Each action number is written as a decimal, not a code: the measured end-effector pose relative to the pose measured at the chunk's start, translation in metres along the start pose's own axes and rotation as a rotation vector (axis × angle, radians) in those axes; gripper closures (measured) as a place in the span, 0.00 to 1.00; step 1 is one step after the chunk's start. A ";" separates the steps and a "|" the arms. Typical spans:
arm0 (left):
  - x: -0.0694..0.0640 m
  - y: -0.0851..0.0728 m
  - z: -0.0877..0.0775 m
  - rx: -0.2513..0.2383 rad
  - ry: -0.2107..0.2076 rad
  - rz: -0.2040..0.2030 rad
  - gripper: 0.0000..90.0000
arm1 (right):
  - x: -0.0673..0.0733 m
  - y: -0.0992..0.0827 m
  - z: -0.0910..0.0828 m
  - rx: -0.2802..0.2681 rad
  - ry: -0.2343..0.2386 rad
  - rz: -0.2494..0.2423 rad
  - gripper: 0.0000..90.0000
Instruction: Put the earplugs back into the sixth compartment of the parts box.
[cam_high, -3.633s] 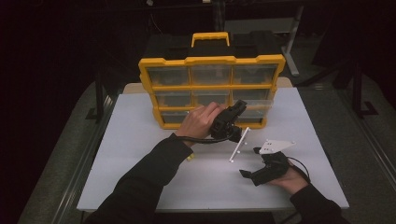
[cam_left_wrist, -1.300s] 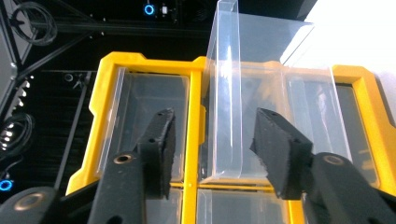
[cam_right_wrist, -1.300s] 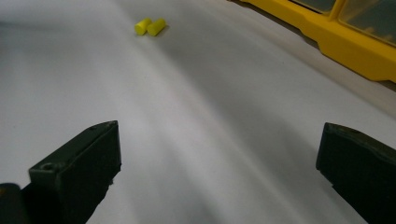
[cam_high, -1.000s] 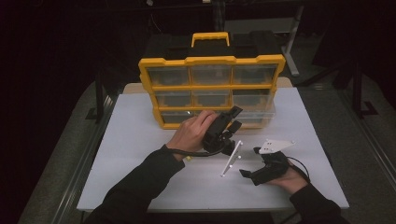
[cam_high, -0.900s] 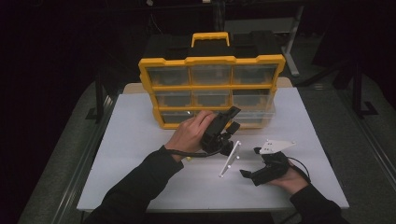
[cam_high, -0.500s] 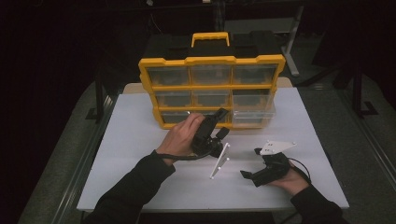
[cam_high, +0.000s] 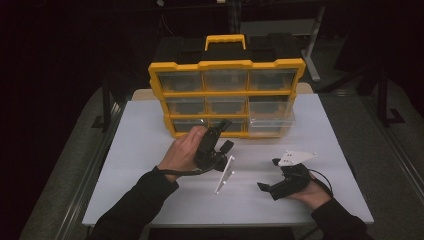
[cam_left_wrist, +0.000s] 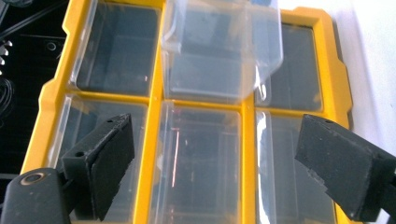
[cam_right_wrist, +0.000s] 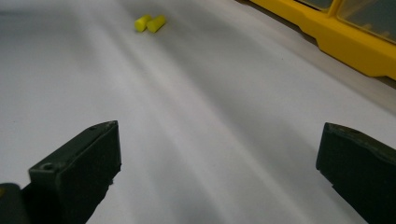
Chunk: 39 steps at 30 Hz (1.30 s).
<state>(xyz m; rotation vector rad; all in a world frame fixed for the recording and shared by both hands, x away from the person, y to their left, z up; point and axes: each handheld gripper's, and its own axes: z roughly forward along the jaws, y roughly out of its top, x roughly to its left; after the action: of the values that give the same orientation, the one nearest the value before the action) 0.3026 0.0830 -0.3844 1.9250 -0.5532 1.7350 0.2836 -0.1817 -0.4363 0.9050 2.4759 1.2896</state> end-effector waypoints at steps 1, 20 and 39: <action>-0.001 -0.001 -0.001 0.004 -0.003 -0.001 0.12 | 0.000 0.000 0.000 0.001 0.000 0.000 0.00; -0.029 -0.029 -0.029 0.080 -0.038 -0.027 0.00 | 0.000 0.000 0.000 0.003 0.003 -0.001 0.00; -0.048 -0.054 -0.054 0.161 -0.048 -0.027 0.00 | 0.000 -0.001 -0.001 0.001 -0.006 -0.001 0.00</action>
<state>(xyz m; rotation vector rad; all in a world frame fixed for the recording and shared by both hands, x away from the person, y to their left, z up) 0.2859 0.1574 -0.4322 2.0791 -0.4131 1.7686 0.2829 -0.1824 -0.4362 0.9063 2.4728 1.2837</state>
